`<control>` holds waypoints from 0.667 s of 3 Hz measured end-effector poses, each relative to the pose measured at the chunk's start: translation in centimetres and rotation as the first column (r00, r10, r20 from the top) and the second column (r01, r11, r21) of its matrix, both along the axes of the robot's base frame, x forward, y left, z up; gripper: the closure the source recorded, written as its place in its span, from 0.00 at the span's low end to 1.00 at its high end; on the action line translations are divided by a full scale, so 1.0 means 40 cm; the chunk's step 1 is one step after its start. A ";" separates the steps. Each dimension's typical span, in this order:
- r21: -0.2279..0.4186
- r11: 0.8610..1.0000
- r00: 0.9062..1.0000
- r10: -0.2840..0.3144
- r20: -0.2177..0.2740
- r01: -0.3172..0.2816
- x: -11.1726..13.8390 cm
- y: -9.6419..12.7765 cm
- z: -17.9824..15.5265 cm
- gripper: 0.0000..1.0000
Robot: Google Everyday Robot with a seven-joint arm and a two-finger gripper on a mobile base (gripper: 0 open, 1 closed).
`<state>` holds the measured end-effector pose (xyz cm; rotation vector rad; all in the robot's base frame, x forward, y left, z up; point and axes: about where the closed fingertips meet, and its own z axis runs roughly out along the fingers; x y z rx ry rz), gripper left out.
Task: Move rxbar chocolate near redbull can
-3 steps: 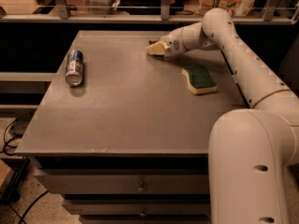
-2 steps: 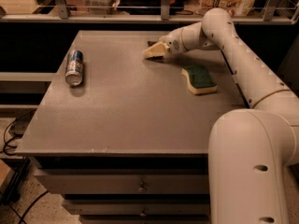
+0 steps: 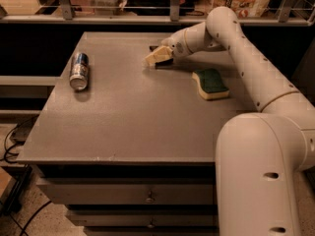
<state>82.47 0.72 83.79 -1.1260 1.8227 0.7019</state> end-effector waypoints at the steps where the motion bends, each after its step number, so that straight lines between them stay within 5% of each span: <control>1: -0.020 0.999 0.999 0.044 0.012 -0.044 -0.018 0.033 0.006 0.44; 2: -0.038 0.995 0.995 0.094 0.045 -0.092 -0.044 0.074 0.035 0.76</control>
Offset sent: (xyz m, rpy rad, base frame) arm -0.0238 0.0290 0.0225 -0.0510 -0.0718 0.1048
